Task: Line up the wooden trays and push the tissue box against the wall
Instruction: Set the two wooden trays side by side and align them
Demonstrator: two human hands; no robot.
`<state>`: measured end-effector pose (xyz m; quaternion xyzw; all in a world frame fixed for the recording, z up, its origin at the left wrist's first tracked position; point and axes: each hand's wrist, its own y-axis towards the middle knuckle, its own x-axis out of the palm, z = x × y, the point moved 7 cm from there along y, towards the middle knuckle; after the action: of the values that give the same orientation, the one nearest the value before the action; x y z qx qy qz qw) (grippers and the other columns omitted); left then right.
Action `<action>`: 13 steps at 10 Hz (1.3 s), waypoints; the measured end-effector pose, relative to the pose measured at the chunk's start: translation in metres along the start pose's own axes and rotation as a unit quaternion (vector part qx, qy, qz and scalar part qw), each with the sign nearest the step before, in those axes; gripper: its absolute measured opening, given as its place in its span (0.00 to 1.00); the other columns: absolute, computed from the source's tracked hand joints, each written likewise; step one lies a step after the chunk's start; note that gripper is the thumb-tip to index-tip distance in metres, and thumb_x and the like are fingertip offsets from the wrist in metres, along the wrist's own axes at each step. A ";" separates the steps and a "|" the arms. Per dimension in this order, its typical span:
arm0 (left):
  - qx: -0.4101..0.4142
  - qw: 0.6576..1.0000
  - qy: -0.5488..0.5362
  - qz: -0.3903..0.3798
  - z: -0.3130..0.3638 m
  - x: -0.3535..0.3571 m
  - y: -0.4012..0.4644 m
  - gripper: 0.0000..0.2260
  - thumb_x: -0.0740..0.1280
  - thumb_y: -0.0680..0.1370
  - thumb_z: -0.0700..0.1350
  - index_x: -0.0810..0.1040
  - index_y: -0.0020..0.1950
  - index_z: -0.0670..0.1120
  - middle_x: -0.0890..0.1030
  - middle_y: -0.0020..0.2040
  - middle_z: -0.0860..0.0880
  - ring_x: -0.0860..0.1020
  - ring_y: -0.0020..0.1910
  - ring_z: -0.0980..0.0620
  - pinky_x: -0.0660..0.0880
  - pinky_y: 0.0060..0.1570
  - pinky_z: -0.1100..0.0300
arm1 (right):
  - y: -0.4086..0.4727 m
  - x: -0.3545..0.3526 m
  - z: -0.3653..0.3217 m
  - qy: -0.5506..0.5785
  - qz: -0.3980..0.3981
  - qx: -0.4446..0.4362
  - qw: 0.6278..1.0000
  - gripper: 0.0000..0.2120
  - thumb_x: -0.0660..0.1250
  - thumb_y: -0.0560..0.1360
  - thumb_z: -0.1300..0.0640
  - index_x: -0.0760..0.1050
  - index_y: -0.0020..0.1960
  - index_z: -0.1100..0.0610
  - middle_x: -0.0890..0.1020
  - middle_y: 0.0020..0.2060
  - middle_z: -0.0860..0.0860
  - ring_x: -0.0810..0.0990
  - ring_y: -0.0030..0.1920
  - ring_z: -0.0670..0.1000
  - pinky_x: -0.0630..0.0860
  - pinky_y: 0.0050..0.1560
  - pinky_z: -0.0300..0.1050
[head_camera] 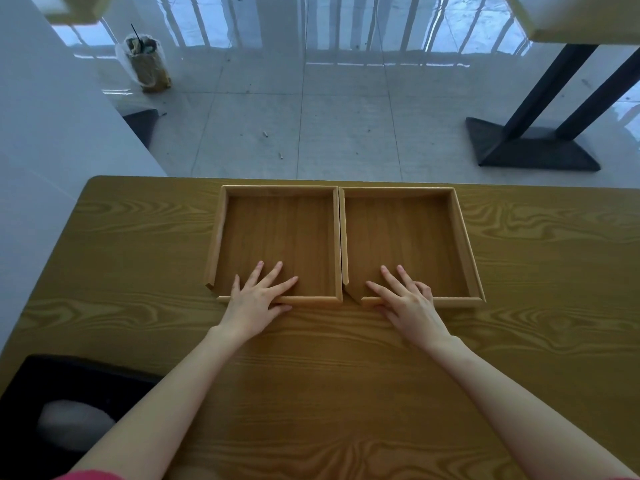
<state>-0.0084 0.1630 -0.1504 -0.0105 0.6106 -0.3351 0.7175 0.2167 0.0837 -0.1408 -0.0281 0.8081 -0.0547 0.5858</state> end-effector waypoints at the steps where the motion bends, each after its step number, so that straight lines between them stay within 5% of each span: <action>1: -0.002 1.000 0.001 0.000 -0.001 -0.004 0.007 0.25 0.59 0.78 0.54 0.56 0.73 0.60 0.49 0.78 0.53 0.43 0.77 0.46 0.46 0.73 0.37 | 0.007 -0.002 0.002 0.007 -0.002 0.003 1.000 0.20 0.66 0.74 0.56 0.69 0.66 0.50 0.66 0.71 0.58 0.59 0.72 0.63 0.63 0.66 0.61; 12: -0.010 1.000 0.005 -0.012 0.000 -0.015 0.021 0.25 0.59 0.78 0.53 0.55 0.73 0.60 0.48 0.78 0.52 0.44 0.77 0.46 0.47 0.73 0.37 | 0.022 -0.006 0.003 -0.026 -0.029 0.019 0.999 0.22 0.63 0.75 0.54 0.66 0.68 0.48 0.63 0.73 0.56 0.57 0.73 0.61 0.61 0.67 0.61; 13: -0.009 0.999 0.036 -0.026 0.005 -0.014 0.015 0.26 0.57 0.79 0.53 0.52 0.74 0.58 0.47 0.79 0.50 0.44 0.77 0.44 0.47 0.73 0.38 | 0.021 -0.004 0.001 -0.044 -0.070 0.032 0.996 0.24 0.60 0.76 0.53 0.60 0.71 0.47 0.56 0.75 0.54 0.52 0.75 0.59 0.53 0.71 0.61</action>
<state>0.0026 0.1796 -0.1436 -0.0213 0.6384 -0.3482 0.6861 0.2190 0.1049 -0.1400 -0.0679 0.7757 -0.1204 0.6158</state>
